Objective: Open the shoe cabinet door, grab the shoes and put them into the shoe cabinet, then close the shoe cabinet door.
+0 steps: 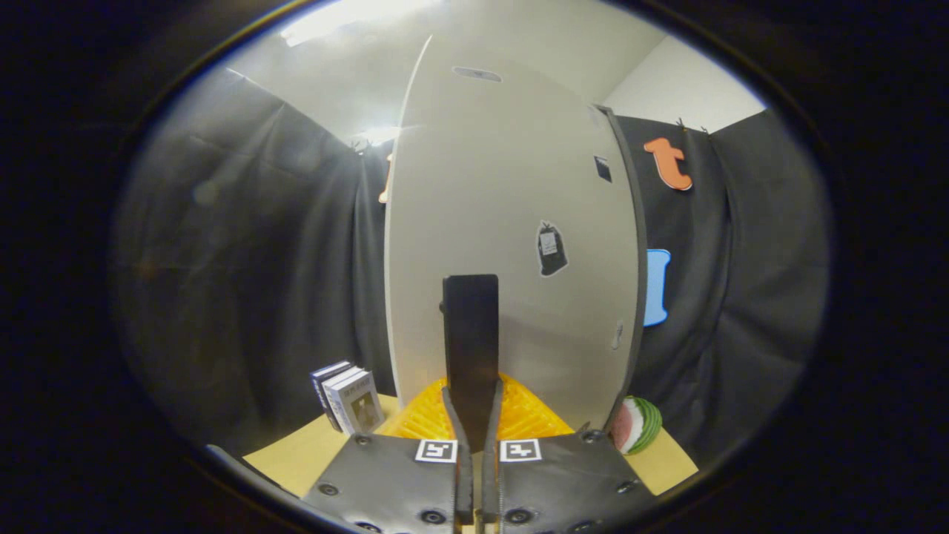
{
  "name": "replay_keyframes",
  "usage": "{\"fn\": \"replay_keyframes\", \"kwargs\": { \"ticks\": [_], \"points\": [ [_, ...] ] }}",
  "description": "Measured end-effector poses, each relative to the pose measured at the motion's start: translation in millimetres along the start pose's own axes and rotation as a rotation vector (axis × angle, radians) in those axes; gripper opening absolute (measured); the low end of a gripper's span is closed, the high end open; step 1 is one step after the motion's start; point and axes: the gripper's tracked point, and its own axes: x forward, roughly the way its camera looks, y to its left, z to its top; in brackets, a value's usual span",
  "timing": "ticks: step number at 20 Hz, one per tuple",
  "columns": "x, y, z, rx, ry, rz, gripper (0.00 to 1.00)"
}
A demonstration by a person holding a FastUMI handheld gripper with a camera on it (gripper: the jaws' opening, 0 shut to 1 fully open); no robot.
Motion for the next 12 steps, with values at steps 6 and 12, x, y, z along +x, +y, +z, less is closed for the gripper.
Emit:
{"fn": "replay_keyframes", "kwargs": {
  "ticks": [6,12],
  "points": [
    [-28.9,-32.7,2.6,0.003,-0.014,-0.063,0.06],
    [-58.4,-72.7,3.7,-0.01,-0.027,-0.159,0.05]
  ]
}}
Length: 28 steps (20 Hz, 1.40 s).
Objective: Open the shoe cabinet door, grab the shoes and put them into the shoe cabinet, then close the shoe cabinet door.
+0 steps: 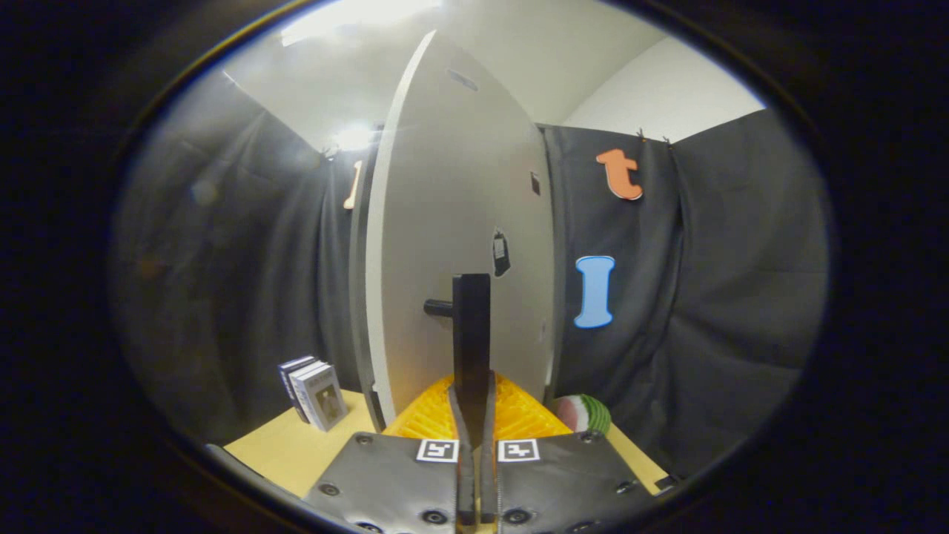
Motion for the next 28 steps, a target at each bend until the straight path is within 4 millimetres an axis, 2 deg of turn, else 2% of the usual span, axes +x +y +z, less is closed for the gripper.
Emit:
{"fn": "replay_keyframes", "kwargs": {
  "ticks": [6,11,16,24,28],
  "points": [
    [-16.7,-44.4,1.0,-0.013,-0.017,-0.113,0.03],
    [-23.5,-84.7,-9.7,-0.027,0.007,-0.198,0.02],
    [-30.7,-118.6,-8.4,-0.007,0.0,-0.257,0.02],
    [-34.4,-123.6,-9.9,-0.024,0.0,-0.256,0.02],
    [-45.2,-138.9,-8.6,-0.028,0.001,-0.302,0.02]
  ]
}}
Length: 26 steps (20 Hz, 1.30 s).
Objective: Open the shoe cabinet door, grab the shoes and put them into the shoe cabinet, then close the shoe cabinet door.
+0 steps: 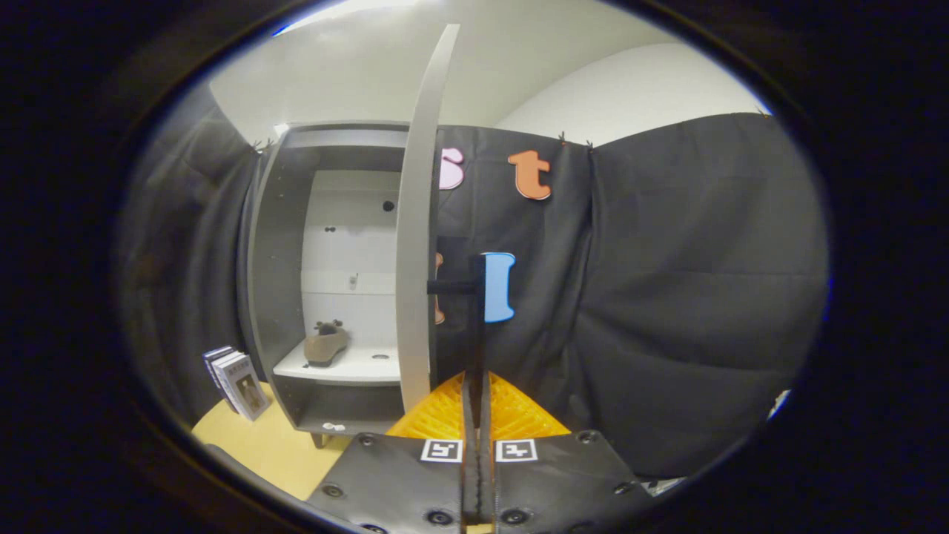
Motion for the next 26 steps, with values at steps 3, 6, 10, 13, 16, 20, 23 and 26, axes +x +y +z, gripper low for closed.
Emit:
{"fn": "replay_keyframes", "kwargs": {
  "ticks": [3,6,10,13,16,20,23,26],
  "points": [
    [0.8,-24.4,-2.0,0.001,0.0,-0.058,0.02],
    [-1.0,-42.2,-2.6,0.004,0.006,-0.103,0.02],
    [-3.6,-41.4,-2.1,-0.009,0.015,-0.113,0.02],
    [-9.2,-29.1,-2.3,-0.021,0.025,-0.084,0.02],
    [-23.8,2.3,-8.9,-0.029,0.034,-0.039,0.02],
    [-35.9,48.5,-22.8,-0.014,0.044,0.055,0.02],
    [-43.5,86.1,-38.4,-0.009,0.07,0.135,0.02],
    [-50.5,127.6,-59.7,0.009,0.109,0.233,0.02]
  ]
}}
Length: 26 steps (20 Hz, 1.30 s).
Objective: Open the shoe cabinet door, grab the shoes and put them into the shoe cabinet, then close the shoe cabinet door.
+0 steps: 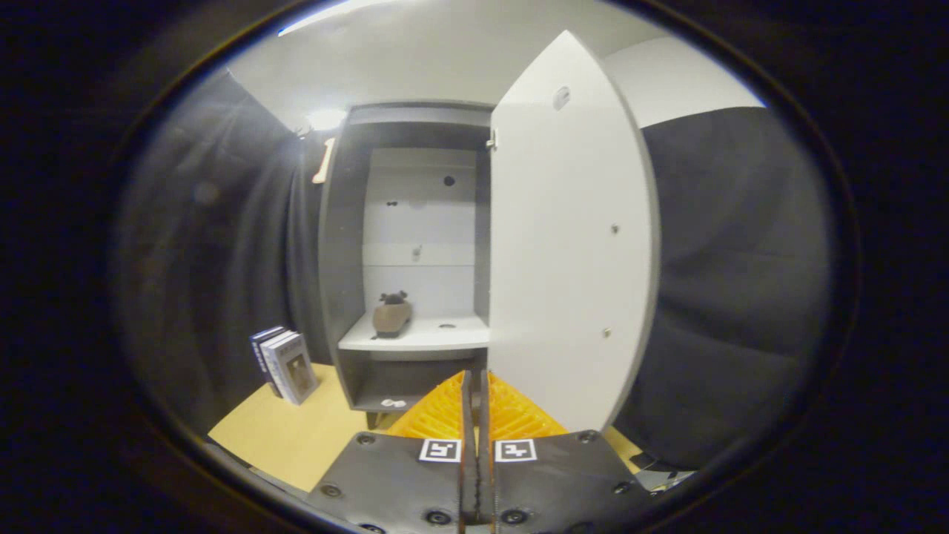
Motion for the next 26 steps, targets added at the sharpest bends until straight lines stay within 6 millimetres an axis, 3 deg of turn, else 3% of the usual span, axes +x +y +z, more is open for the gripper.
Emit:
{"fn": "replay_keyframes", "kwargs": {
  "ticks": [8,10,13,16,23,26],
  "points": [
    [23.3,82.9,-58.5,0.007,0.109,0.128,0.05],
    [31.1,93.5,-76.8,0.008,0.152,0.128,0.07],
    [41.0,105.4,-106.4,0.026,0.221,0.108,0.2],
    [57.4,101.9,-147.3,0.026,0.316,0.059,0.34],
    [77.3,97.0,-244.5,-0.013,0.532,0.008,0.47],
    [83.1,98.7,-285.7,-0.035,0.627,-0.01,0.47]
  ]
}}
